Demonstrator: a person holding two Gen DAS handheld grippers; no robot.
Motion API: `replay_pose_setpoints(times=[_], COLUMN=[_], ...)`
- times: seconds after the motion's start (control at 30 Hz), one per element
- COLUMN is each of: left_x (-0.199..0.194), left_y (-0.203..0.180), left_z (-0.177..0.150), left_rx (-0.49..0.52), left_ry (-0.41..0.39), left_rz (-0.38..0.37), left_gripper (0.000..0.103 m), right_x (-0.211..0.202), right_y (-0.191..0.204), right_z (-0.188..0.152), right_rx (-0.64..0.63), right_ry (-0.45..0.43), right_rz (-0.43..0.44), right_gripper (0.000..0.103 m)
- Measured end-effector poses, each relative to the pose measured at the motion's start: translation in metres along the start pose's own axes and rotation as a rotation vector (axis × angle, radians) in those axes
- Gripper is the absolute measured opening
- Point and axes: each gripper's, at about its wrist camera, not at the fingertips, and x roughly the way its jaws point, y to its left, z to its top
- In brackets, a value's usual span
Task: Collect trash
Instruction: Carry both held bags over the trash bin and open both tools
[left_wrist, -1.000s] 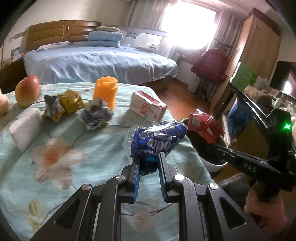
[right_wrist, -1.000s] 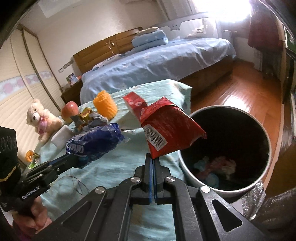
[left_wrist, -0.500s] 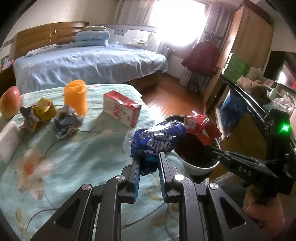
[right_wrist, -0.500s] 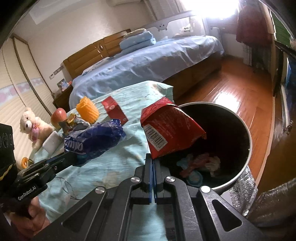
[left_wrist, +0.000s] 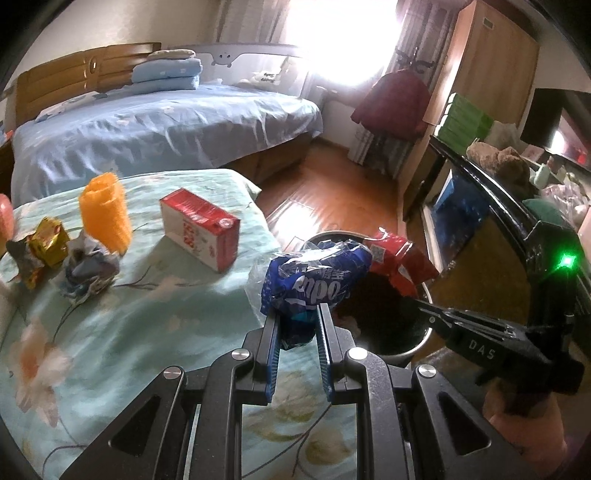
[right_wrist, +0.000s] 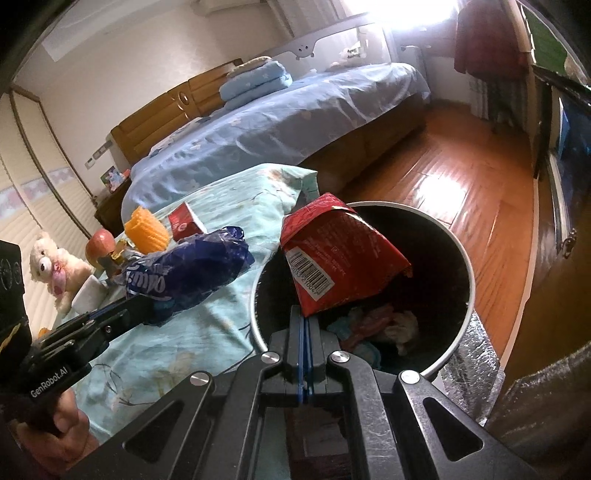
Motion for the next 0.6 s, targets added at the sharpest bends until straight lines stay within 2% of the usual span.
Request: replay_pose_setpoints(times=[0.6], left_x=[0.038], left_y=[-0.022], left_z=[0.016], left_rx=[0.005], left_ry=[0.036], left_rz=[-0.004], left_gripper=[0.017], right_x=[0.01], right_y=[-0.029], right_z=[0.01], right_rx=[0.031], right_ry=[0.023], right_rz=[-0.03], right_gripper=[0.0])
